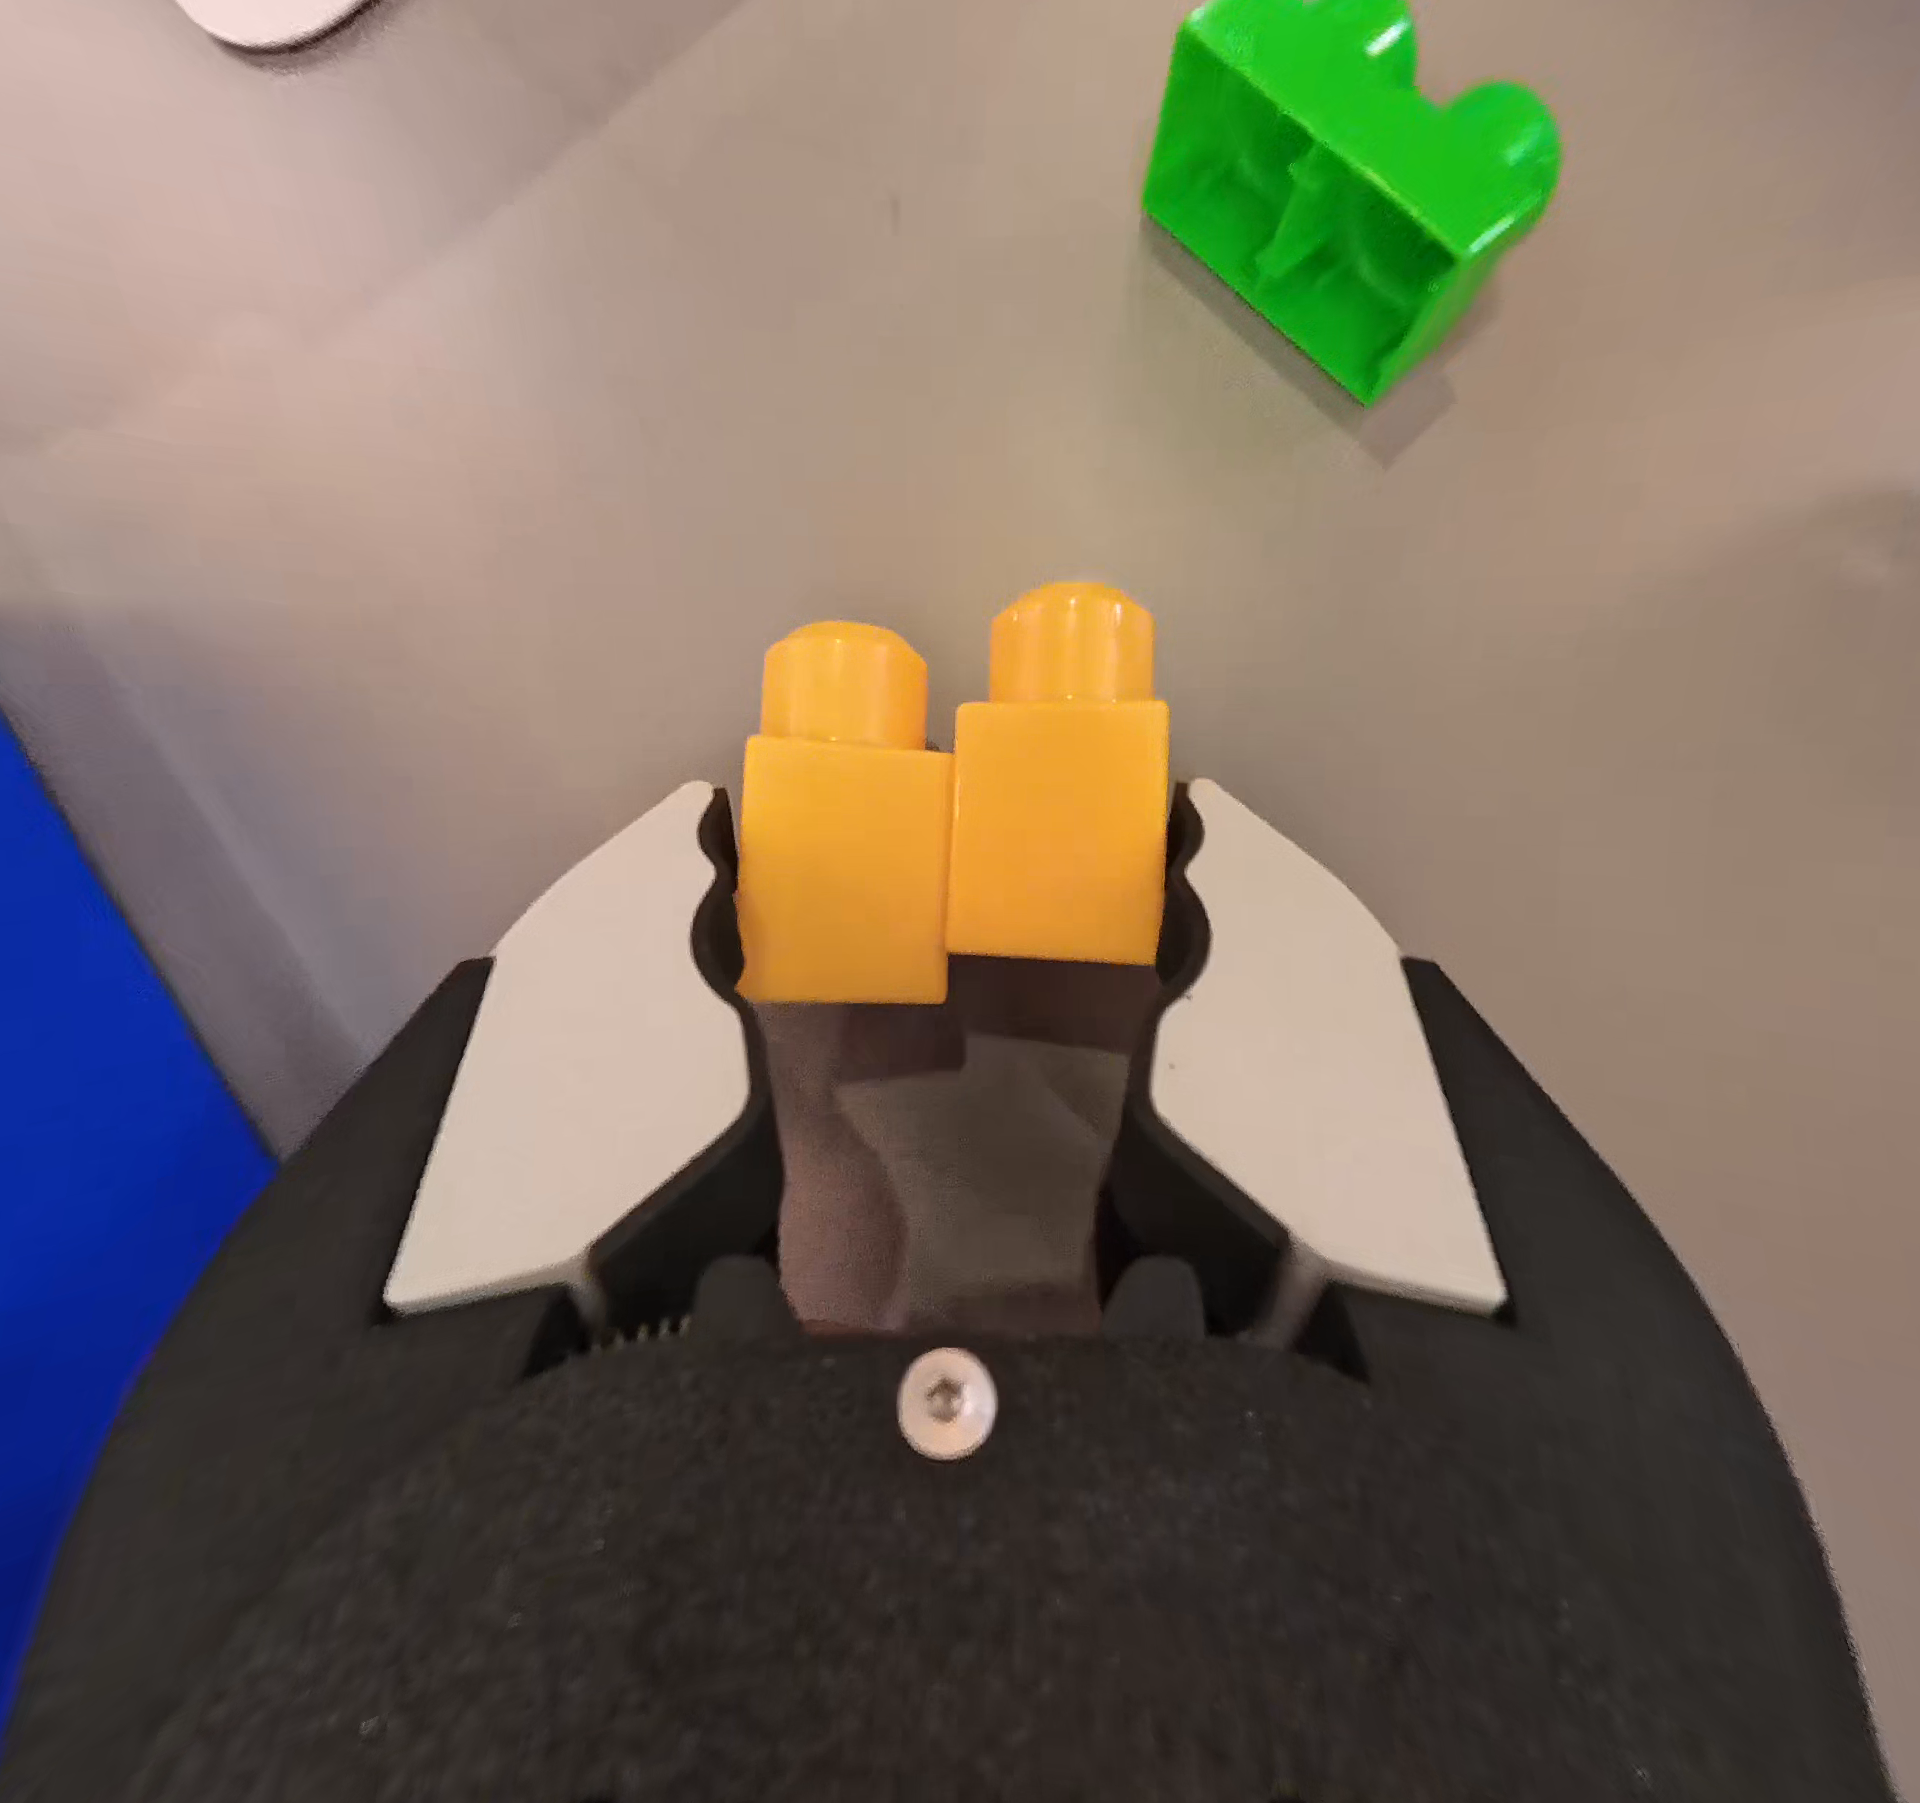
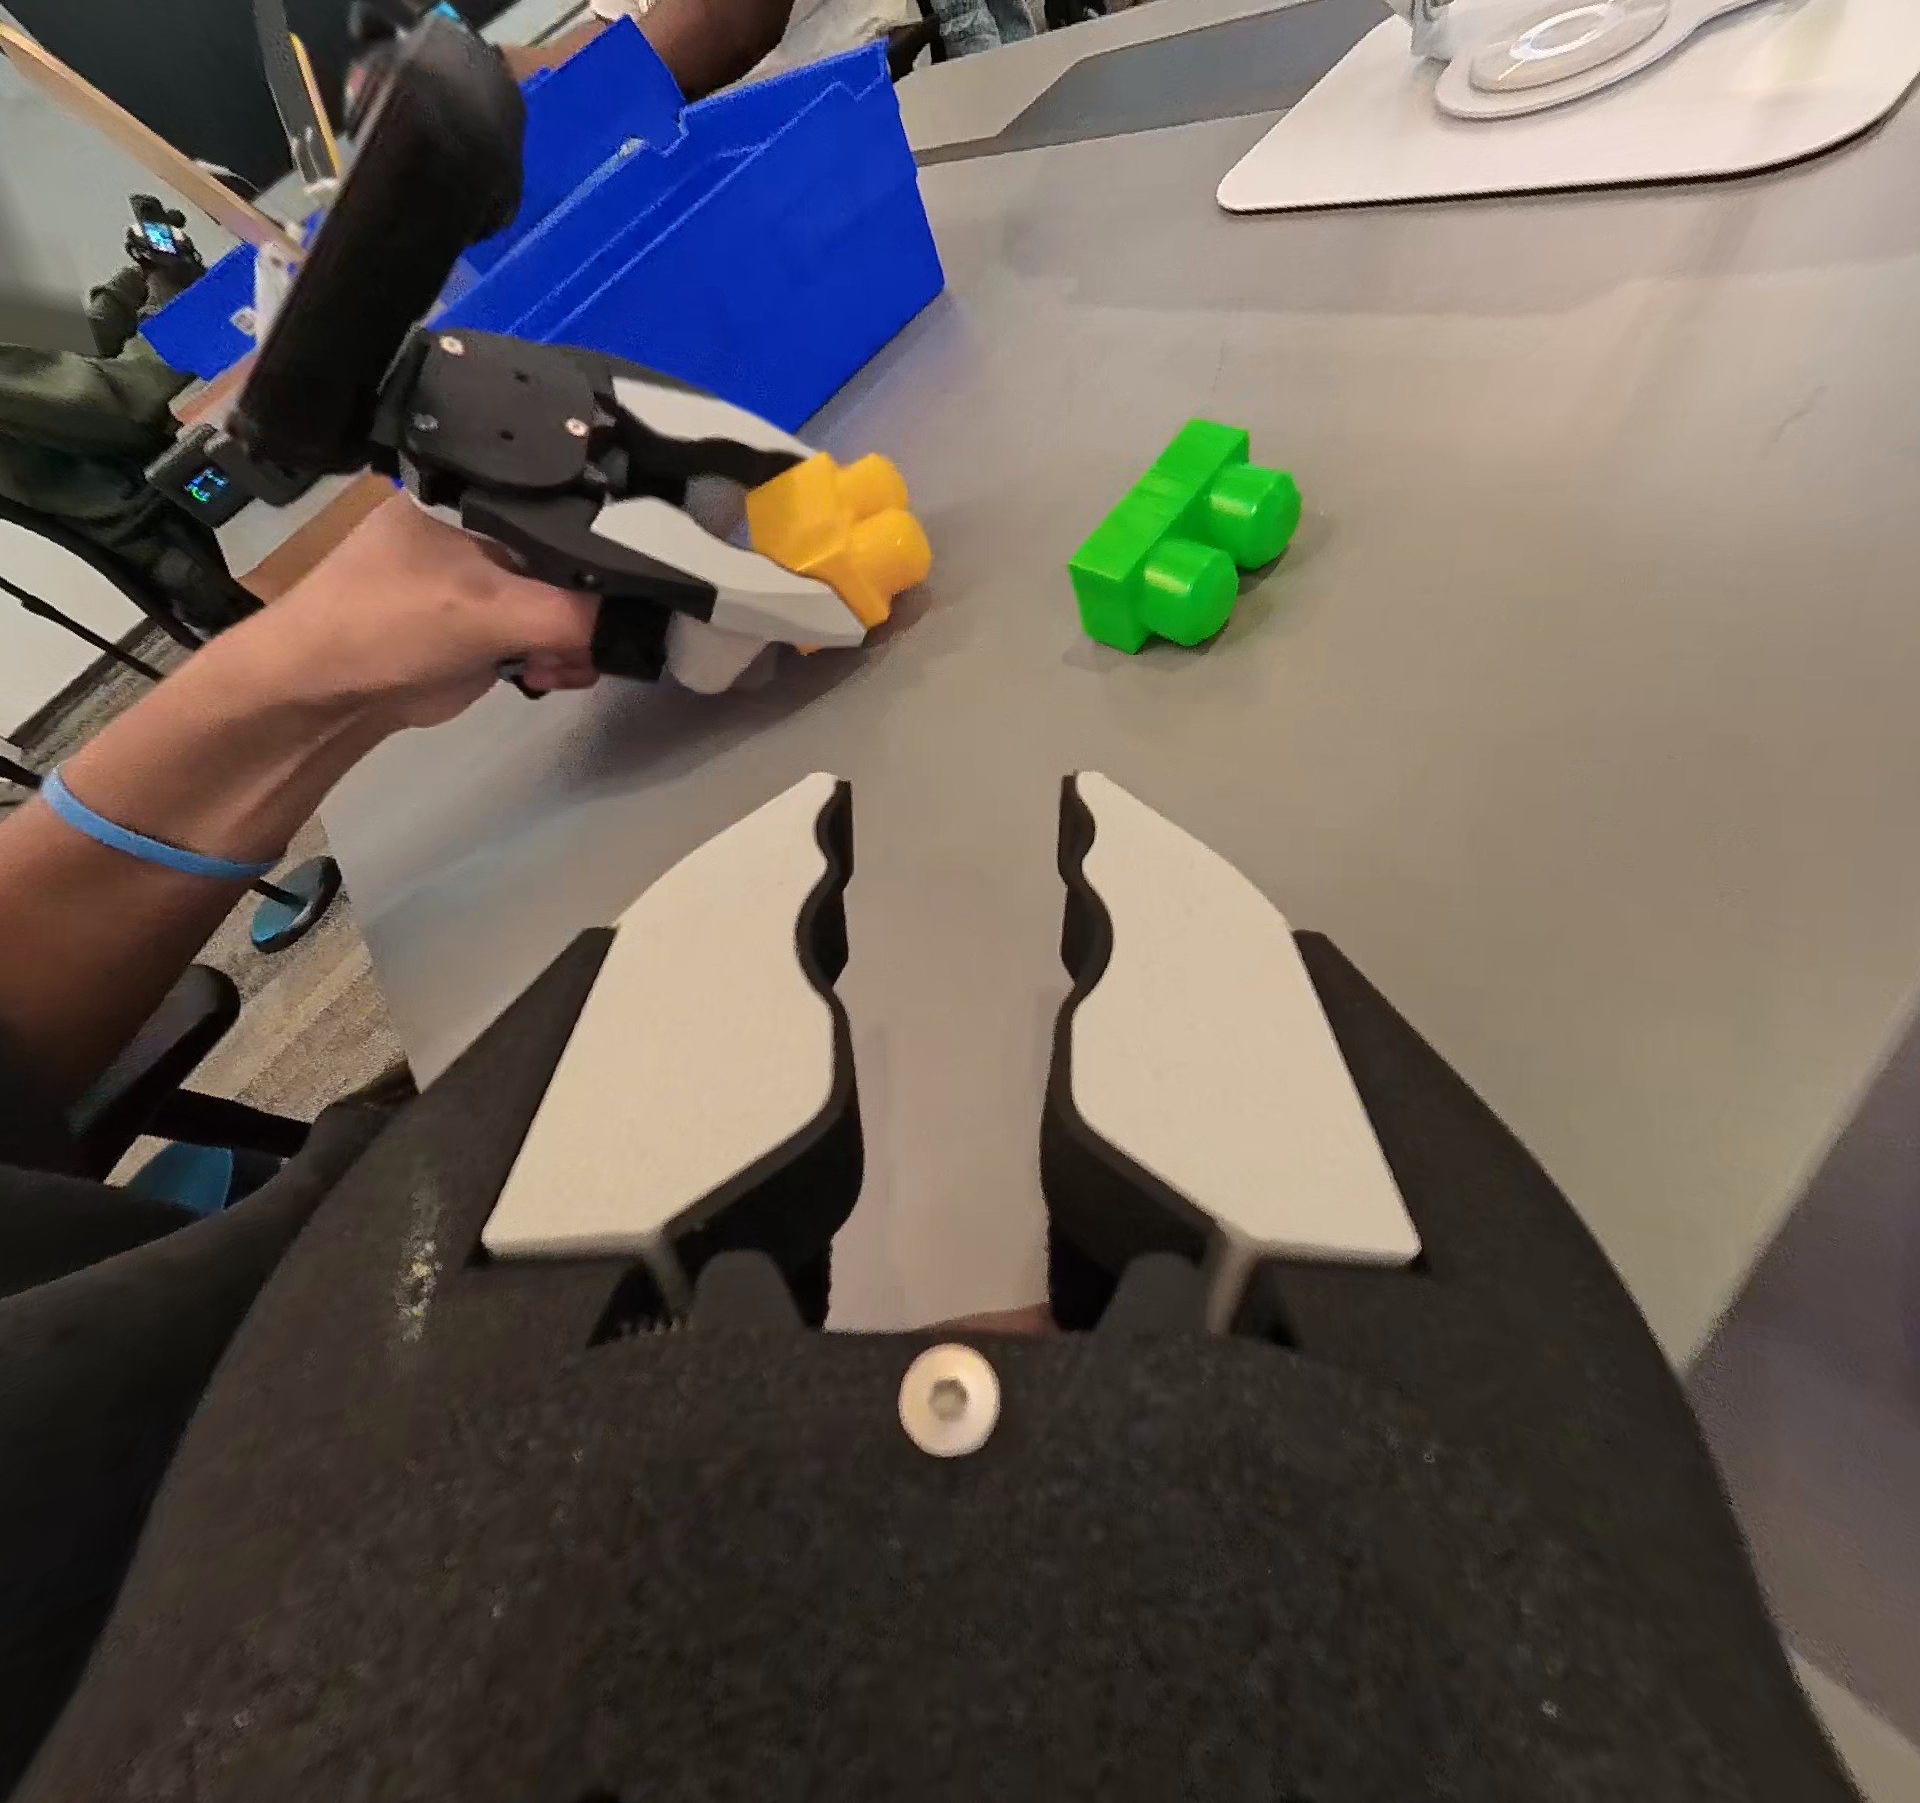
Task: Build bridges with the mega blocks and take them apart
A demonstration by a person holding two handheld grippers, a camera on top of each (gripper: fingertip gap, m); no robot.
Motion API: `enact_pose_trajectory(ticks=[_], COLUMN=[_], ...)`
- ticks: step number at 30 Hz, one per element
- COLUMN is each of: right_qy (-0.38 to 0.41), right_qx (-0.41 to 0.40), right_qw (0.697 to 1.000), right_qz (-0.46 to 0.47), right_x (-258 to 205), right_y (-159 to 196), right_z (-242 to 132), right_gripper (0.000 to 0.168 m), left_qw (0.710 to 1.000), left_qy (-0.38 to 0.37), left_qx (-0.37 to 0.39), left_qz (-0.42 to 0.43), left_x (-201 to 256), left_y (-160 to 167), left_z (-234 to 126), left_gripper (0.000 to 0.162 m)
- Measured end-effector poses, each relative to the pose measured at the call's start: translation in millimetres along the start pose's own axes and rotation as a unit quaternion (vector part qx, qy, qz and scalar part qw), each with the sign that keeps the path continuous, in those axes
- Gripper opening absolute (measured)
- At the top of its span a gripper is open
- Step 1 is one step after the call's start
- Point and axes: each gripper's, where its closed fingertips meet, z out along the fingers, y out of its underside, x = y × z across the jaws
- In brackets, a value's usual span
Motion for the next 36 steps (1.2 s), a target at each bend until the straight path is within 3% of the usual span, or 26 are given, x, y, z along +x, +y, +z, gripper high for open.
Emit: enact_pose_trajectory(ticks=[5,11,13,17,19,24,29,36], right_qy=[0.007,0.01,0.008,0.013,0.014,0.012,0.009,0.01], right_qx=[-0.004,-0.014,-0.018,-0.022,-0.022,-0.023,-0.025,-0.019], right_qw=[1.0,1.0,1.0,1.0,1.0,1.0,1.0,1.0], right_qz=[-0.011,-0.013,-0.008,0.002,0.007,0.013,0.005,0.004], right_x=[0,-6,-7,-3,-1,1,-4,-6], right_y=[-7,-1,3,10,13,16,17,15], right_z=[4,7,8,6,5,9,9,7], right_gripper=[0.038,0.038,0.038,0.038,0.038,0.038,0.038,0.037], left_qw=[0.998,0.997,0.996,0.995,0.993,0.988,0.985,0.982], left_qy=[0.056,0.055,0.06,-0.007,-0.036,-0.034,-0.057,-0.085], left_qx=[0.03,0.043,0.054,0.088,0.098,0.107,0.103,0.072], left_qz=[-0.026,-0.017,-0.027,-0.035,-0.055,-0.103,-0.128,-0.151], left_x=[8,6,6,-3,-2,19,17,3], left_y=[4,2,0,2,15,43,39,24], left_z=[-4,-3,-7,-48,-72,-95,-81,-27], left_gripper=[0.078,0.079,0.092,0.104,0.102,0.101,0.102,0.116])
